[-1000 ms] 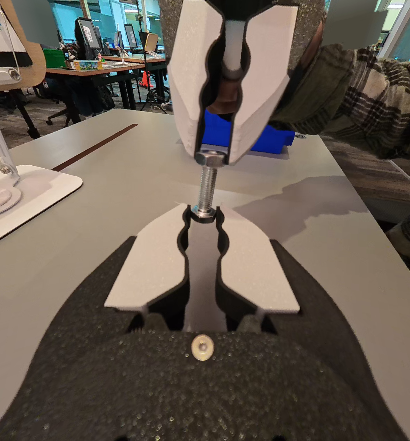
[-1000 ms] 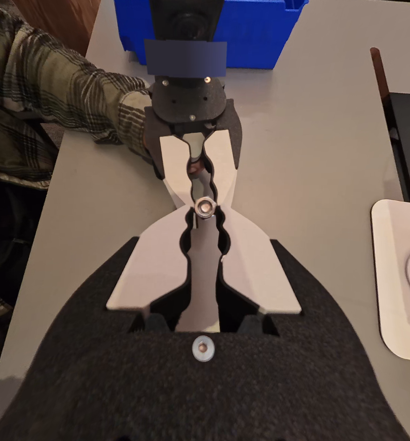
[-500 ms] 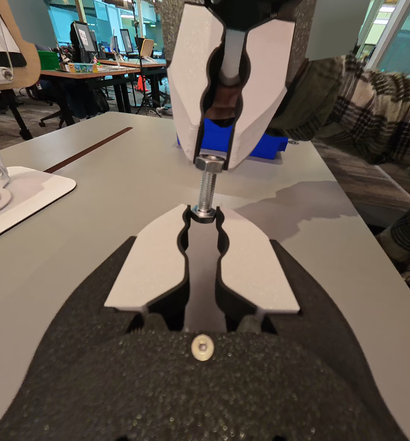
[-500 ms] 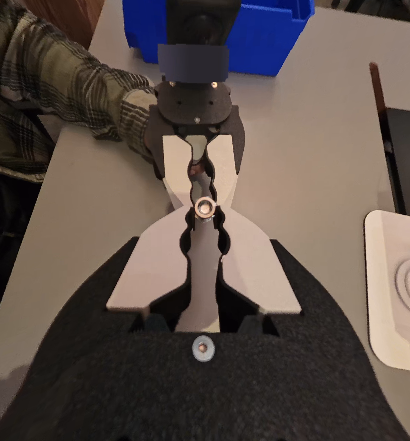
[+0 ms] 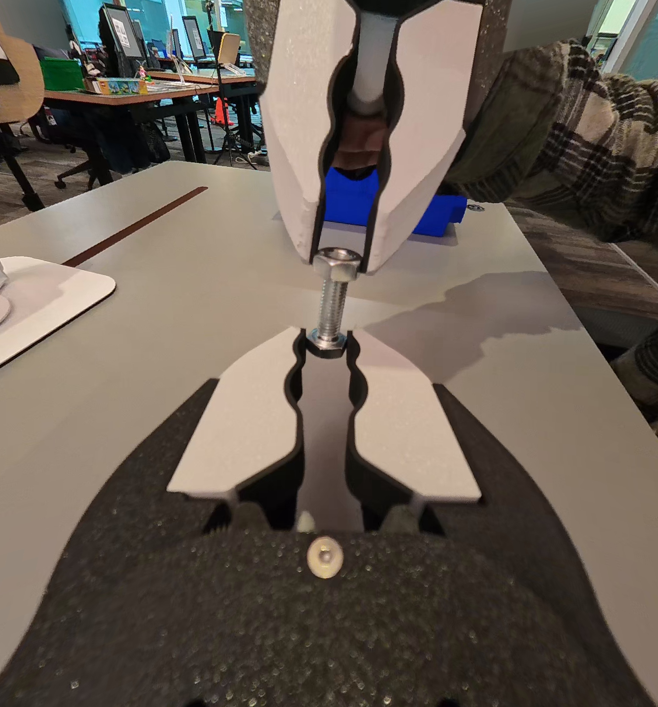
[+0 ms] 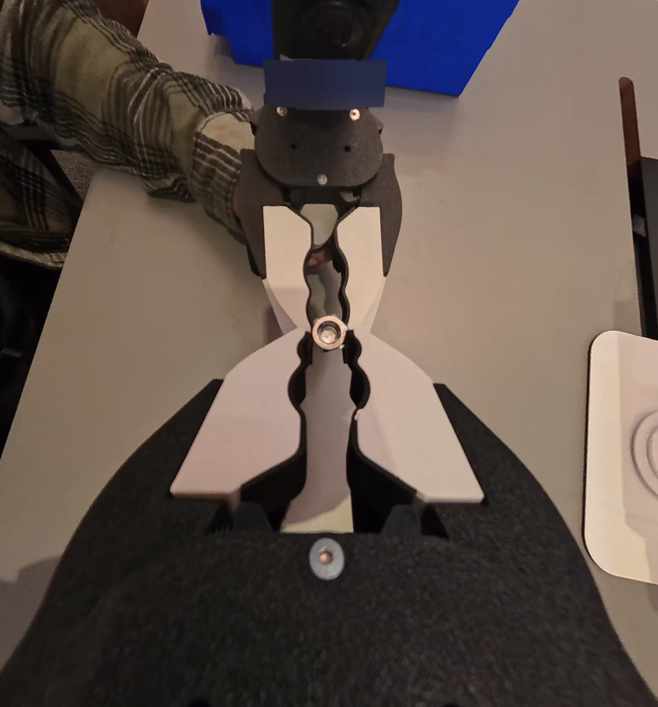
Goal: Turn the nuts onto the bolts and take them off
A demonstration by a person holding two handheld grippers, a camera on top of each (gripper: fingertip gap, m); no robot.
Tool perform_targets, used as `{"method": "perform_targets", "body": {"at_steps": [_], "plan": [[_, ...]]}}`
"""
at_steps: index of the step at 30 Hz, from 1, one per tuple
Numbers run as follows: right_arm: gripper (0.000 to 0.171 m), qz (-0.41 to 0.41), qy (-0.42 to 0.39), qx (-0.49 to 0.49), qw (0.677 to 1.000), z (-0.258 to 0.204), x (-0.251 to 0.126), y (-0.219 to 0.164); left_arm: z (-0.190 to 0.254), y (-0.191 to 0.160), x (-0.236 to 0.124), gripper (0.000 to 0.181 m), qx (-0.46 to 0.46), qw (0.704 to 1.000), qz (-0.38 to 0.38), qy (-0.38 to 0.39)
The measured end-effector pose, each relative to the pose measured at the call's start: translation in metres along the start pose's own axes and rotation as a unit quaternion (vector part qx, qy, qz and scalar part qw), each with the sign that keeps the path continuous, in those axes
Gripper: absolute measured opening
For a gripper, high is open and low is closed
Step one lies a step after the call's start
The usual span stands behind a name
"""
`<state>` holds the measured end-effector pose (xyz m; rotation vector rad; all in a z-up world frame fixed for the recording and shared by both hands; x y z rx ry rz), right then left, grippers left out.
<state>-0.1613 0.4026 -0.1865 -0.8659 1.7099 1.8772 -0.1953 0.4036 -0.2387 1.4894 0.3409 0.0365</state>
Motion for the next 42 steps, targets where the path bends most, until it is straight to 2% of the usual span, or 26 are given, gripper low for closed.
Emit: {"method": "perform_targets", "body": {"at_steps": [27, 31, 34, 37, 39, 42], "plan": [[0.020, 0.004, 0.005, -0.001, 1.000, 0.001, 0.000, 0.001, 0.000, 0.000, 0.001, 0.019, -0.010, 1.000, 0.000, -0.008], [0.022, 0.006, 0.003, -0.003, 1.000, 0.002, -0.002, 0.002, 0.000, 0.000, 0.000, 0.020, -0.011, 1.000, 0.002, -0.008], [0.033, 0.013, -0.016, 0.001, 1.000, 0.006, -0.005, 0.003, -0.001, 0.001, -0.001, 0.020, -0.014, 1.000, 0.008, -0.007], [0.061, 0.073, -0.069, 0.035, 0.994, 0.015, -0.018, 0.008, -0.004, 0.004, -0.004, 0.020, -0.021, 1.000, 0.023, -0.001], [0.061, 0.172, -0.093, 0.076, 0.978, 0.017, -0.029, 0.013, -0.006, 0.009, -0.007, 0.020, -0.026, 0.999, 0.042, 0.005], [0.055, 0.304, -0.117, 0.160, 0.932, 0.016, -0.037, 0.011, -0.010, 0.014, -0.011, 0.020, -0.041, 0.996, 0.070, 0.020]]}}
Point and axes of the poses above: each gripper's, where its closed fingertips meet, x out along the fingers, y out of its top, z = x × y across the jaws, the point moved 3 cm from there along -x, back along the fingers, and after that the axes turned 4 degrees about y, right-handed, at the moved point
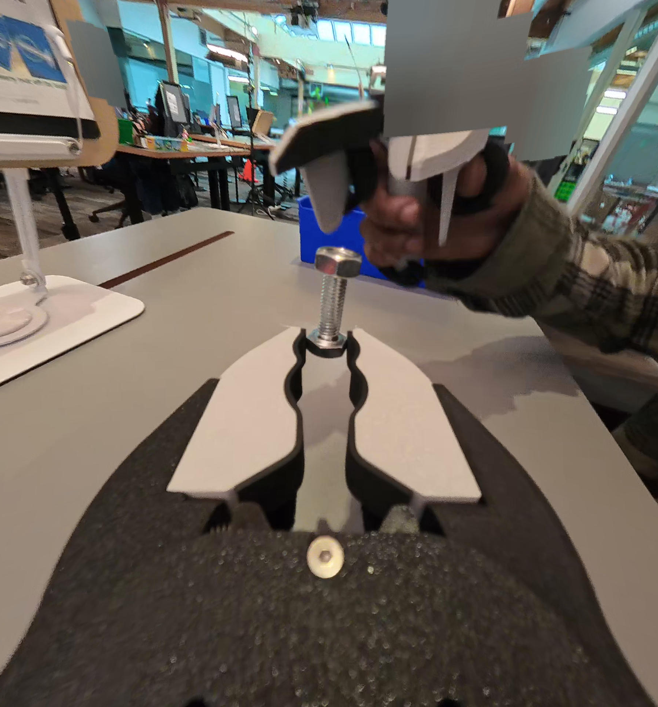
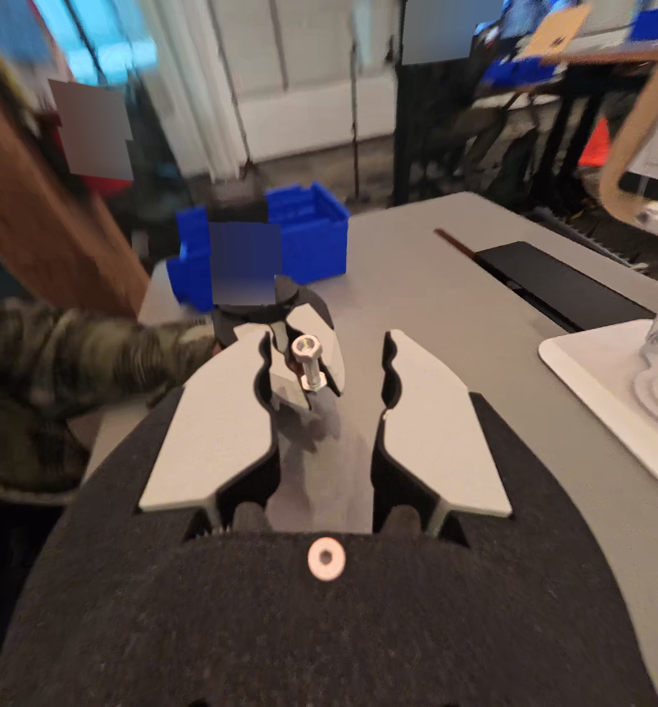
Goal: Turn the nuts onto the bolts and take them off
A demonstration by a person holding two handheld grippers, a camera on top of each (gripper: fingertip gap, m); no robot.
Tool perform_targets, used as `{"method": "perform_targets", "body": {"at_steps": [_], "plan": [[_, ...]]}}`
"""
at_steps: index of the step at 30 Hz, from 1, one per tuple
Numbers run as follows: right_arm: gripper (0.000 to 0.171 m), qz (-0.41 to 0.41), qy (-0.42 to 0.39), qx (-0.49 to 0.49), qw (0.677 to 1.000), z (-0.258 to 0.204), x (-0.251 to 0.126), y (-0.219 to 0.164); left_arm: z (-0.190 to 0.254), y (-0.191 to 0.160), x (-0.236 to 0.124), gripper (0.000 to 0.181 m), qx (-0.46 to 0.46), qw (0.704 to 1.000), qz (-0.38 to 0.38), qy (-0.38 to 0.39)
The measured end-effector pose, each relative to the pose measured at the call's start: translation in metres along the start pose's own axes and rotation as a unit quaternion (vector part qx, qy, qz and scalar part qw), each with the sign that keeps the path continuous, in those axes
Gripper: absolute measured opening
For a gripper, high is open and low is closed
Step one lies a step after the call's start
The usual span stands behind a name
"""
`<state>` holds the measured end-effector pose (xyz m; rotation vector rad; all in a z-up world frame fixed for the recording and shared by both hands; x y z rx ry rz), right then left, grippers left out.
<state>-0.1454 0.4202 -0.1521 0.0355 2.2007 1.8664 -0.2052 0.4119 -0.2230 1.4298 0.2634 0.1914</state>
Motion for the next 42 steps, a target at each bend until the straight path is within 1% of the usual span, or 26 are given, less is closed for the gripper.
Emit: {"method": "perform_targets", "body": {"at_steps": [2, 3, 6, 11, 16, 19, 24, 29, 34, 38, 42], "plan": [[0.049, 0.063, -0.024, 0.029, 0.997, -0.003, -0.002, -0.003, -0.003, 0.003, -0.002, 0.020, -0.010, 1.000, 0.017, 0.012], [0.050, 0.080, -0.041, 0.031, 0.995, -0.004, -0.001, -0.005, -0.003, 0.005, -0.002, 0.020, -0.013, 0.999, 0.023, 0.018], [0.048, 0.086, -0.087, 0.010, 0.992, -0.011, 0.008, -0.010, -0.004, 0.006, -0.002, 0.020, -0.009, 0.999, 0.026, 0.035], [0.042, 0.048, -0.137, -0.051, 0.988, -0.018, 0.025, -0.010, 0.000, 0.006, 0.001, 0.020, -0.010, 0.999, 0.024, 0.034], [0.040, 0.000, -0.151, -0.077, 0.986, -0.017, 0.037, -0.017, 0.002, 0.007, 0.001, 0.020, -0.008, 0.999, 0.023, 0.027], [0.020, -0.007, -0.134, -0.094, 0.987, -0.020, 0.040, -0.018, 0.004, 0.007, 0.001, 0.020, -0.003, 1.000, 0.020, 0.021], [0.020, -0.022, -0.082, -0.119, 0.989, -0.022, 0.036, -0.019, 0.008, 0.007, 0.001, 0.020, 0.008, 1.000, 0.014, 0.003], [0.019, -0.030, 0.035, -0.168, 0.985, -0.033, 0.028, -0.018, 0.020, 0.009, 0.002, 0.020, 0.032, 0.999, 0.012, -0.032], [0.019, -0.035, 0.154, -0.157, 0.975, -0.038, 0.019, -0.023, 0.031, 0.006, 0.006, 0.020, 0.043, 0.997, 0.001, -0.064], [0.019, -0.031, 0.183, -0.154, 0.970, -0.035, 0.017, -0.026, 0.031, 0.003, 0.007, 0.020, 0.040, 0.997, -0.007, -0.069], [0.025, -0.028, 0.173, -0.163, 0.971, -0.033, 0.020, -0.027, 0.031, 0.003, 0.008, 0.020, 0.034, 0.997, -0.004, -0.069]]}}
Point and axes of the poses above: each gripper's, where its closed fingertips meet, x out along the fingers, y out of its top, z = x × y across the jaws, the point moved 3 cm from there along -x, back along the fingers, and after that the axes turned 4 degrees about y, right-handed, at the moved point
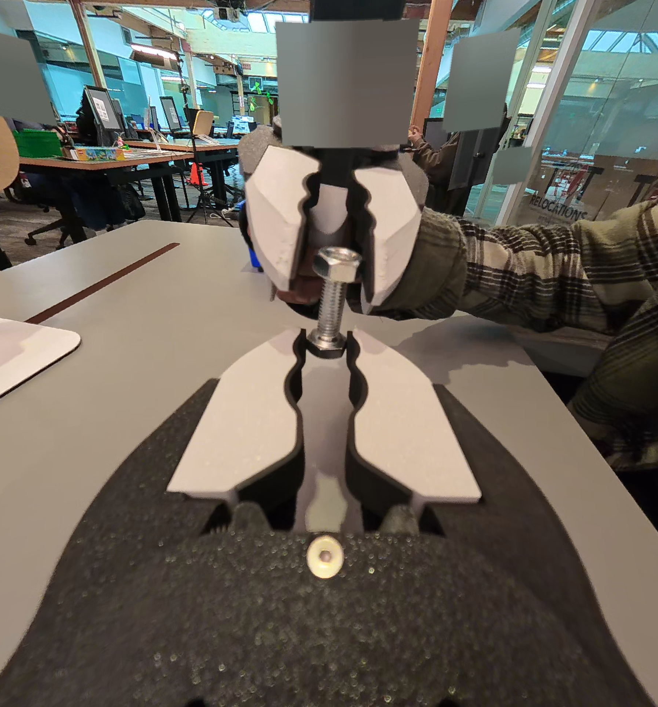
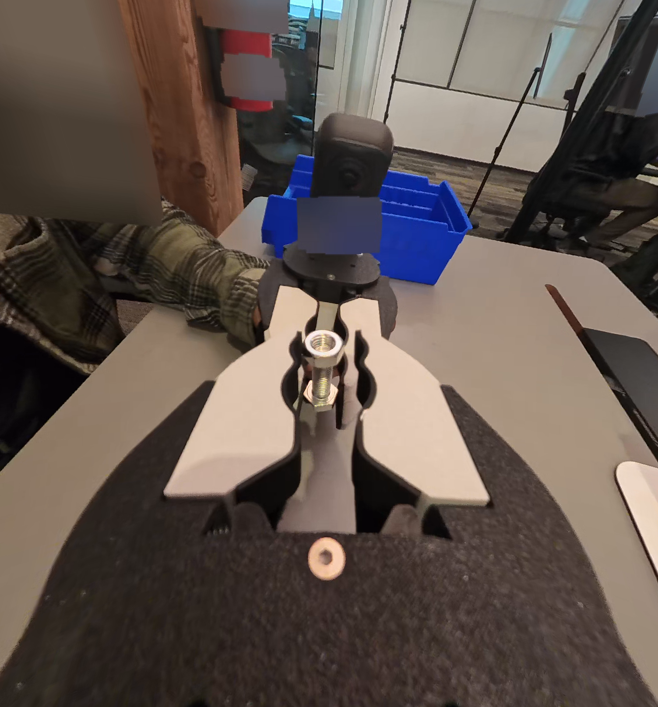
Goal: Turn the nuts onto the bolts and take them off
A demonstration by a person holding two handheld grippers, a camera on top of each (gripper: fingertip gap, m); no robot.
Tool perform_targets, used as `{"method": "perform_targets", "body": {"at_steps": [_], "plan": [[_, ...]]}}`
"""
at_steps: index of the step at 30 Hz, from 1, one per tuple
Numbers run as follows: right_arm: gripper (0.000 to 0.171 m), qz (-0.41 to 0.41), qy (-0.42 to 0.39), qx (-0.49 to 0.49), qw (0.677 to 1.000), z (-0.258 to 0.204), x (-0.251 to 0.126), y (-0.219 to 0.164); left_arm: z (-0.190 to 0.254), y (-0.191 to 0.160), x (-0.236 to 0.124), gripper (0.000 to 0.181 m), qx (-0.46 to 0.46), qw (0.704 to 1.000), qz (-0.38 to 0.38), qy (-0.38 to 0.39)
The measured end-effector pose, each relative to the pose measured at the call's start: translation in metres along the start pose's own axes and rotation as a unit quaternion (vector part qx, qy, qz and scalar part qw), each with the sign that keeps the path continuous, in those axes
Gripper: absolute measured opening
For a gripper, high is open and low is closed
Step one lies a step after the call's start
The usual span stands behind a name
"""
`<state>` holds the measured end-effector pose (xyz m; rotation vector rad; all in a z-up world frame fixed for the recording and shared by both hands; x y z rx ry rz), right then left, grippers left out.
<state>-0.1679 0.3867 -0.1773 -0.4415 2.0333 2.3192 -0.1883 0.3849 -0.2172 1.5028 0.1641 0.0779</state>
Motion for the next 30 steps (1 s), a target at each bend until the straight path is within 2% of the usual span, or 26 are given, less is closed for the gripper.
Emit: {"method": "perform_targets", "body": {"at_steps": [4, 10, 16, 22, 25, 30], "plan": [[0.030, -0.001, -0.004, 0.001, 1.000, 0.001, 0.001, -0.001, 0.000, 0.002, -0.001, 0.019, -0.002, 1.000, 0.005, 0.001], [0.058, 0.006, -0.046, 0.014, 0.999, 0.009, -0.004, 0.003, -0.003, 0.003, -0.003, 0.020, -0.006, 1.000, 0.011, 0.007], [0.059, 0.007, -0.066, 0.028, 0.997, 0.015, -0.017, 0.001, -0.002, 0.006, -0.004, 0.020, -0.002, 1.000, 0.017, 0.009], [0.063, 0.017, -0.073, 0.031, 0.997, 0.019, -0.014, 0.007, -0.002, 0.005, -0.003, 0.020, -0.001, 1.000, 0.015, 0.010], [0.059, 0.015, -0.073, 0.034, 0.997, 0.020, -0.020, 0.005, -0.003, 0.005, -0.004, 0.020, -0.001, 1.000, 0.015, 0.011], [0.061, 0.025, -0.058, 0.024, 0.998, 0.015, -0.018, 0.013, -0.001, 0.005, -0.003, 0.020, 0.000, 1.000, 0.016, 0.009]]}}
Point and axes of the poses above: each gripper's, where its closed fingertips meet, x out along the fingers, y out of its top, z = x × y across the jaws, the point moved 3 cm from there along -x, back along the fingers, and after that the axes turned 4 degrees about y, right-handed, at the moved point
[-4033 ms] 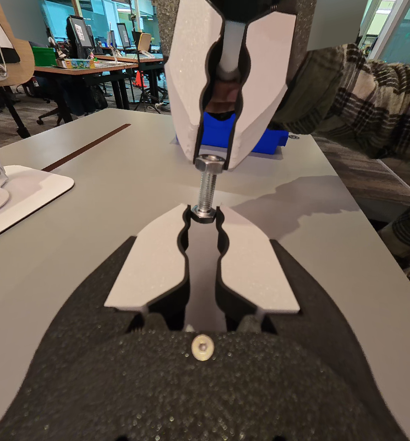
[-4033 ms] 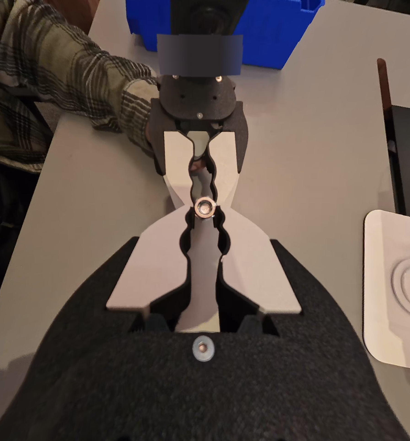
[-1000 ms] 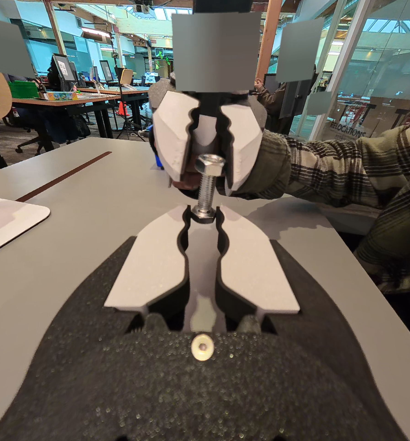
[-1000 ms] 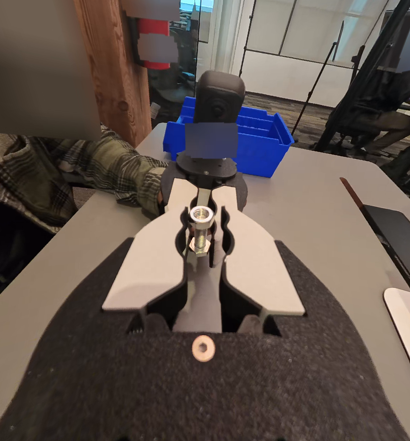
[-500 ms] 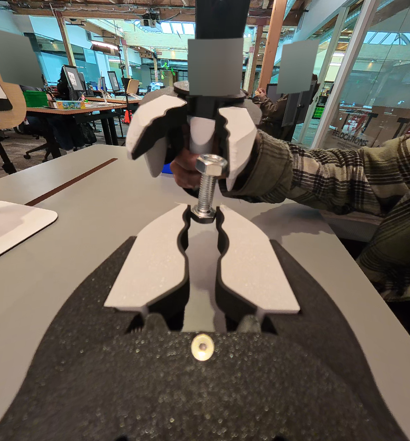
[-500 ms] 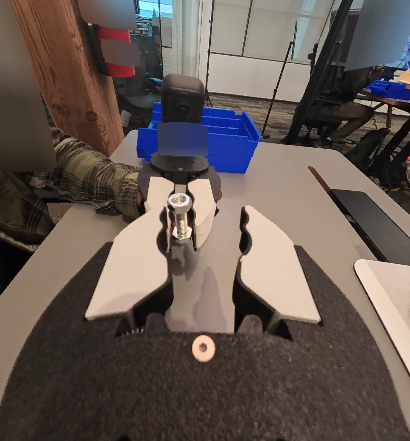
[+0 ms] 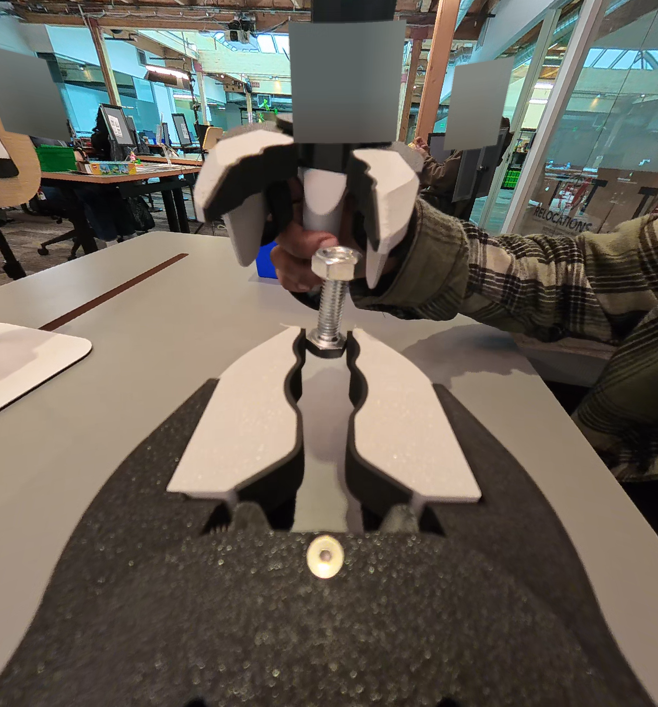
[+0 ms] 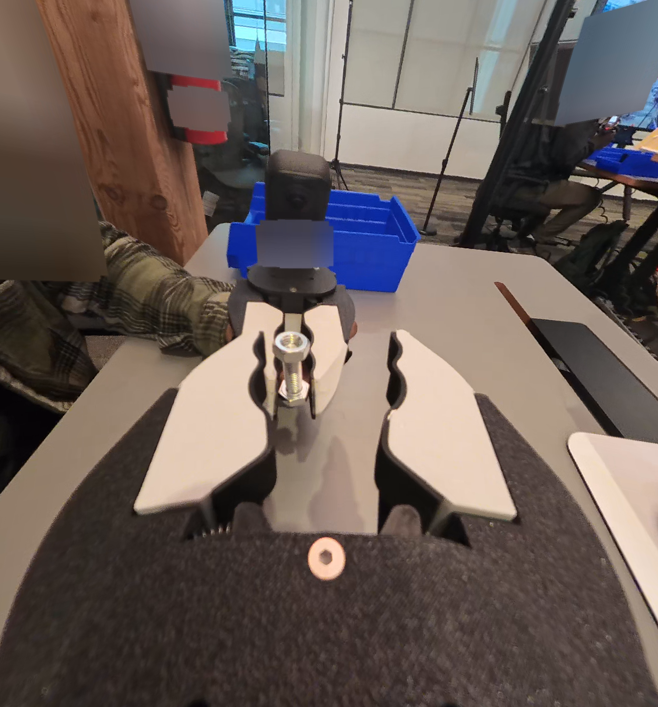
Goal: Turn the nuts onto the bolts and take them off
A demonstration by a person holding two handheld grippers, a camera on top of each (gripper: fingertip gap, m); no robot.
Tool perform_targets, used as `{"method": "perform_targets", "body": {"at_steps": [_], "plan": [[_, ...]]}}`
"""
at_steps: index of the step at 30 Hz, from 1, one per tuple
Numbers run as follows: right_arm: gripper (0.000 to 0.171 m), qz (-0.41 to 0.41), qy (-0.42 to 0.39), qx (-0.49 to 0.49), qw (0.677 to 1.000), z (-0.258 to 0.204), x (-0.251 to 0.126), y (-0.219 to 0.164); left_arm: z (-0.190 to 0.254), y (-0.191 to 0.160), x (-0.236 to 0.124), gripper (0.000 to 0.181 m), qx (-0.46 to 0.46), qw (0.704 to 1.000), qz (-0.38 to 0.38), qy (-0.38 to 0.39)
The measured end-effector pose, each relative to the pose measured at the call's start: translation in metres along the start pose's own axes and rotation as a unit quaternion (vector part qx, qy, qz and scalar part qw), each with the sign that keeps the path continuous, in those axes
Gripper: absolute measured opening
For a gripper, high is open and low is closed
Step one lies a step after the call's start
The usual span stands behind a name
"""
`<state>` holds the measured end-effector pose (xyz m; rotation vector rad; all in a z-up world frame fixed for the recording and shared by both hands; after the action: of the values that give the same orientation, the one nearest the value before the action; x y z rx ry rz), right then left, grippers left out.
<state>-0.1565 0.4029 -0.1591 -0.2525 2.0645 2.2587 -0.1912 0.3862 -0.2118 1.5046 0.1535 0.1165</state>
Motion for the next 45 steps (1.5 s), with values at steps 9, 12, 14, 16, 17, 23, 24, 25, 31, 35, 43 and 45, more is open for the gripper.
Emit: {"method": "perform_targets", "body": {"at_steps": [9, 12, 14, 16, 17, 23, 24, 25, 31, 35, 43, 45], "plan": [[0.058, -0.003, -0.001, -0.007, 1.000, 0.001, -0.006, 0.000, 0.000, 0.002, -0.002, 0.020, 0.004, 1.000, 0.005, 0.003], [0.060, -0.006, 0.003, -0.017, 1.000, -0.001, 0.000, 0.003, 0.000, 0.002, -0.001, 0.020, 0.003, 1.000, 0.003, 0.001], [0.060, -0.017, -0.005, -0.018, 1.000, 0.002, 0.002, 0.000, 0.001, 0.001, -0.001, 0.020, 0.003, 1.000, 0.002, 0.001], [0.058, -0.017, -0.003, -0.014, 1.000, 0.002, -0.001, 0.000, 0.001, 0.001, -0.001, 0.020, 0.004, 1.000, 0.000, 0.000], [0.058, -0.017, -0.003, -0.014, 1.000, 0.002, -0.001, 0.000, 0.001, 0.001, -0.001, 0.020, 0.003, 1.000, 0.001, -0.001], [0.055, -0.032, 0.005, -0.022, 0.999, 0.000, 0.002, 0.002, 0.002, 0.000, 0.000, 0.020, 0.004, 1.000, -0.003, -0.004], [0.055, -0.034, 0.007, -0.021, 0.999, 0.000, 0.003, 0.002, 0.002, 0.000, 0.000, 0.020, 0.005, 1.000, -0.003, -0.003], [0.055, -0.035, 0.007, -0.022, 0.999, 0.000, 0.003, 0.002, 0.002, 0.001, 0.000, 0.020, 0.007, 1.000, -0.003, -0.002], [0.053, -0.038, 0.007, -0.027, 0.999, -0.001, 0.002, 0.001, 0.002, 0.000, 0.000, 0.020, 0.007, 1.000, -0.003, -0.001], [0.053, -0.036, 0.012, -0.024, 0.999, -0.002, 0.002, 0.000, 0.002, 0.001, 0.000, 0.020, 0.007, 1.000, -0.003, -0.002], [0.053, -0.038, 0.013, -0.022, 0.999, -0.002, 0.002, -0.002, 0.000, 0.001, -0.001, 0.020, 0.003, 1.000, -0.002, -0.001], [0.050, -0.042, 0.022, -0.021, 0.999, -0.005, 0.004, -0.003, 0.000, 0.000, 0.000, 0.020, 0.002, 1.000, -0.005, 0.000]]}}
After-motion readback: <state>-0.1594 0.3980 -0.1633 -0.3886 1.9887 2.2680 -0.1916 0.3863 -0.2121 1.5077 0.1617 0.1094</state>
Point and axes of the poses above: each gripper's, where its closed fingertips meet, x out along the fingers, y out of its top, z = x × y across the jaws, the point moved 3 cm from there along -x, back along the fingers, and after that the axes turned 4 degrees about y, right-handed, at the moved point
